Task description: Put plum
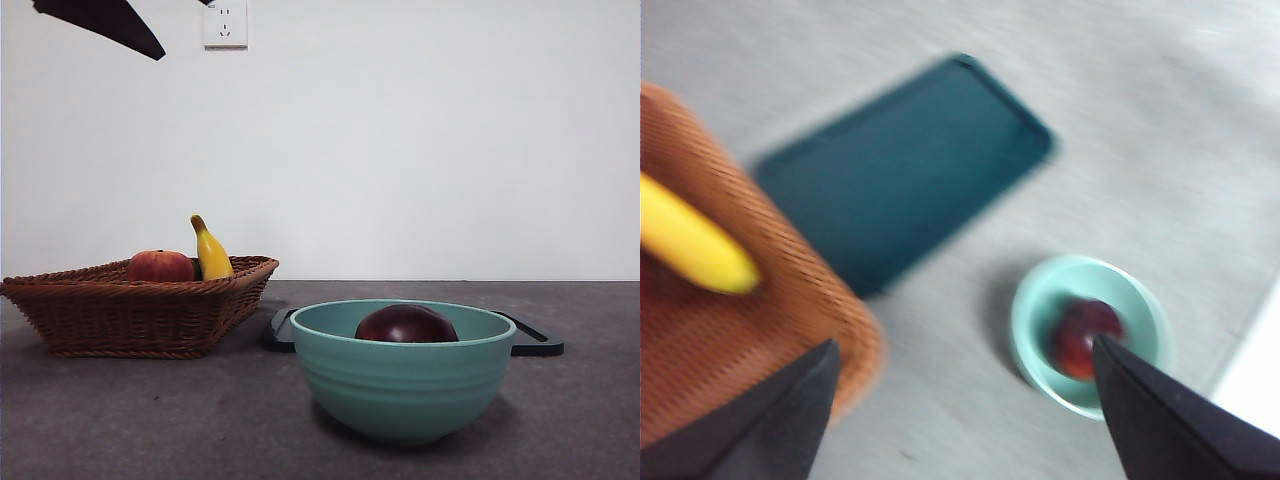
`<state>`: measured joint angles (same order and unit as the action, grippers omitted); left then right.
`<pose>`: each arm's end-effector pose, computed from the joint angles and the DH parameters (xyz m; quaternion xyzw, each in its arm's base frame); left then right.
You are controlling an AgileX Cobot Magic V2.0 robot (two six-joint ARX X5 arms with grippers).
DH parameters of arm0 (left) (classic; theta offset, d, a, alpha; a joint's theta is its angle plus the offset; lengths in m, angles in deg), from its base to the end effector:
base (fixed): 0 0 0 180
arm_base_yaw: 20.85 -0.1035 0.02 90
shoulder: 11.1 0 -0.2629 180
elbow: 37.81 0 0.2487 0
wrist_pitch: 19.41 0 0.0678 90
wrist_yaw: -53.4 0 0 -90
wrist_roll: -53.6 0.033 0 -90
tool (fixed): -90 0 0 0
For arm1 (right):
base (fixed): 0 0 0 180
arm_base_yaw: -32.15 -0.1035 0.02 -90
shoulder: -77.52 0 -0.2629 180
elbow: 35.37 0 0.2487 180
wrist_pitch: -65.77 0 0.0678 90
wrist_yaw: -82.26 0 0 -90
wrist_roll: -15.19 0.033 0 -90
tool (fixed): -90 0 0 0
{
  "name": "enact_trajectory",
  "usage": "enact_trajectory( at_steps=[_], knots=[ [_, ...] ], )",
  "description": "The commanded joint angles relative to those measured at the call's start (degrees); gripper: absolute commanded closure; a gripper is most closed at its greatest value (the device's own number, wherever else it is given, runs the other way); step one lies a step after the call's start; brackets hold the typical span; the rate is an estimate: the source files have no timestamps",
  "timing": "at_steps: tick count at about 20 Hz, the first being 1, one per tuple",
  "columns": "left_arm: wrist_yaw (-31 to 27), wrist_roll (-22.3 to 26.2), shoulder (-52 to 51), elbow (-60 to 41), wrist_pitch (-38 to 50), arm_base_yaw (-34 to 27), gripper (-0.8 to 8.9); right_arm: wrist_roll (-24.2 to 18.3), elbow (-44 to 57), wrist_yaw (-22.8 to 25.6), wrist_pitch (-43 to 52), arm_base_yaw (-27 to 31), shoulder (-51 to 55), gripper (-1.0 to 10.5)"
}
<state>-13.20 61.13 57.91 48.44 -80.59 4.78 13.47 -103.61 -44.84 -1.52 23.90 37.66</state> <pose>0.2053 -0.1130 0.3546 0.0627 0.3480 -0.4085 0.8415 0.1062 0.0355 0.3311 0.0699 0.3171 0.3683 0.8712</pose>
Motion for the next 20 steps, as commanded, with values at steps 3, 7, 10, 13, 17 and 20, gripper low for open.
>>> enact_trajectory(
  at_steps=[3, 7, 10, 13, 17, 20],
  knots=[
    [5.8, -0.3, -2.2, -7.5, -1.7, 0.1, 4.09, -0.4, -1.0, 0.3, 0.6, -0.2, -1.5, 5.7],
    [12.5, 0.5, -3.0, -14.0, -5.0, 0.3, 4.09, -0.2, -1.0, 1.7, 0.0, -0.2, -3.3, 5.7],
    [12.7, 1.2, -3.0, -15.0, -6.1, 0.3, 4.09, -0.2, -1.0, 1.7, -2.4, -0.2, -5.4, 5.7],
    [12.7, 1.2, -3.0, -15.0, -5.6, 0.4, 4.09, 0.0, -0.9, 1.8, -5.0, -0.2, -7.7, 5.7],
    [12.7, 1.2, -3.0, -15.0, -5.2, 0.4, 4.09, 2.7, -0.7, 2.8, -5.2, -2.3, -10.9, 5.7],
    [12.7, 1.2, -3.0, -15.0, -4.6, 0.4, 4.09, 5.3, 1.5, 5.9, -2.4, -7.3, -13.8, 5.7]
  ],
)
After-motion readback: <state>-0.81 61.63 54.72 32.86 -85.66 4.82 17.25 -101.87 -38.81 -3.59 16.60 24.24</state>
